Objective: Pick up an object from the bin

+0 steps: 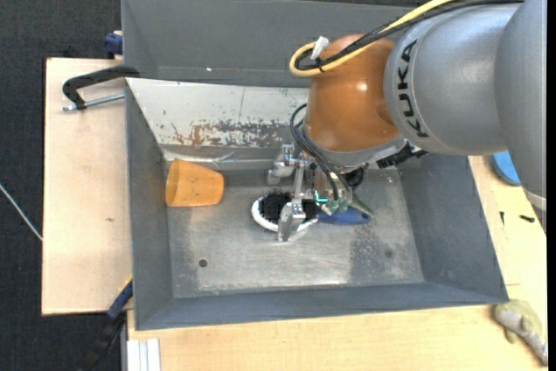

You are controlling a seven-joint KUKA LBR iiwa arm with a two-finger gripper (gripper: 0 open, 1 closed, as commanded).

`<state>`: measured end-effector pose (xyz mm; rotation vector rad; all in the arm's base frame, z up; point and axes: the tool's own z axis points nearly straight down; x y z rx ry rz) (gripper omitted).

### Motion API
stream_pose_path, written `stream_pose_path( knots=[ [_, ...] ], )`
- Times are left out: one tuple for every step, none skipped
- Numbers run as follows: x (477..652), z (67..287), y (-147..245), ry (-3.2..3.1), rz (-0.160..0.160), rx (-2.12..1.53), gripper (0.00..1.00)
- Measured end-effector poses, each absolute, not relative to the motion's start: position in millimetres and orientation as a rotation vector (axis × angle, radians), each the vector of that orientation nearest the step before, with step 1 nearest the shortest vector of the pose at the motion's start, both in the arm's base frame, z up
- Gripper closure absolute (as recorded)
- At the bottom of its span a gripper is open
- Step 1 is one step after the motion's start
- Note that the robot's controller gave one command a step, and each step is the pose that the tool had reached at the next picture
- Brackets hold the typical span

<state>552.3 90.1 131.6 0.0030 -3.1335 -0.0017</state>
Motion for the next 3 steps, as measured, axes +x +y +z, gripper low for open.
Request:
stream_pose_path(
  knots=[
    [565.0,73,45,-3.135,-0.004,0.273,0.0],
    [567.2,75,46,-3.143,-0.005,0.273,1.0],
    [557.3,246,56,-3.135,-0.001,0.365,1.0]
  ],
)
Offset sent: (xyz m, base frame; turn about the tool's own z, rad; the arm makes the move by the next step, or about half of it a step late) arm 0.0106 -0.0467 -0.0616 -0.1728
